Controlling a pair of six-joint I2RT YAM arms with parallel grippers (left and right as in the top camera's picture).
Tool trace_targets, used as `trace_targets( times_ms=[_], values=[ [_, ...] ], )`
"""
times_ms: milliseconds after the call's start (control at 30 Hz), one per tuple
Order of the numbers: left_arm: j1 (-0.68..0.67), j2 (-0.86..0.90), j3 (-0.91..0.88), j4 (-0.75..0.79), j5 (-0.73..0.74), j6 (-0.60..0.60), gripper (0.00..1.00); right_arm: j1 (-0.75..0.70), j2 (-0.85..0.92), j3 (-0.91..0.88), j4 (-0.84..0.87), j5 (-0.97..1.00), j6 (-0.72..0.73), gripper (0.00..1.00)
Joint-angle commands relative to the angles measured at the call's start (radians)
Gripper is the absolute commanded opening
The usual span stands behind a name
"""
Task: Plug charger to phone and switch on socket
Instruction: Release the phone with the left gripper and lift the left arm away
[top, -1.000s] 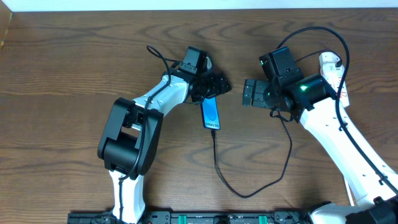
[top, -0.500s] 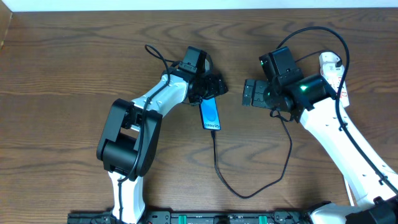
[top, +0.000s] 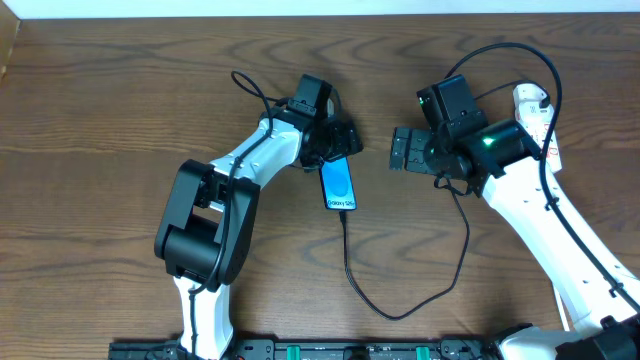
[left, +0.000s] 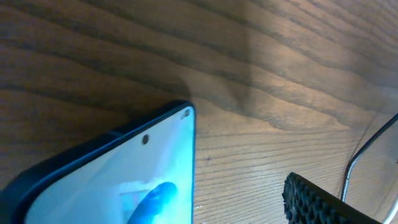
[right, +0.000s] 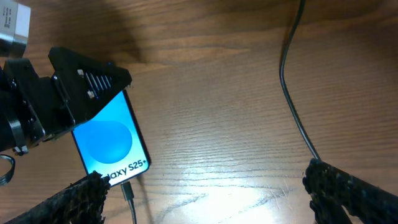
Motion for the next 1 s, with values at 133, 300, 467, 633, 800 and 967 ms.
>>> trace_targets(
  times_ms=[133, 300, 467, 633, 800, 967],
  values=[
    [0.006, 0.077, -0.061, -0.072, -0.106, 0.016, 0.87, 0.002, -0.017, 0.005, -0.005, 0.011, 0.013, 0.99],
    [0.006, 0.077, -0.061, -0.084, -0.115, 0.016, 0.87, 0.002, -0.017, 0.005, -0.008, 0.011, 0.013, 0.99],
    [0.006, 0.077, -0.061, -0.085, -0.115, 0.016, 0.87, 0.002, -0.017, 0.005, -0.009, 0.011, 0.013, 0.99],
    [0.006, 0.077, -0.061, -0.101, -0.123, 0.017, 0.87, 0.002, -0.017, 0.005, -0.009, 0.012, 0.013, 0.99],
    [0.009, 0.068, -0.061, -0.114, -0.13, 0.057, 0.87, 0.002, -0.017, 0.005, -0.011, 0.012, 0.013, 0.99],
    [0.026, -0.002, -0.06, -0.164, -0.214, 0.087, 0.87, 0.002, -0.017, 0.005, -0.016, 0.012, 0.013, 0.99]
  ],
)
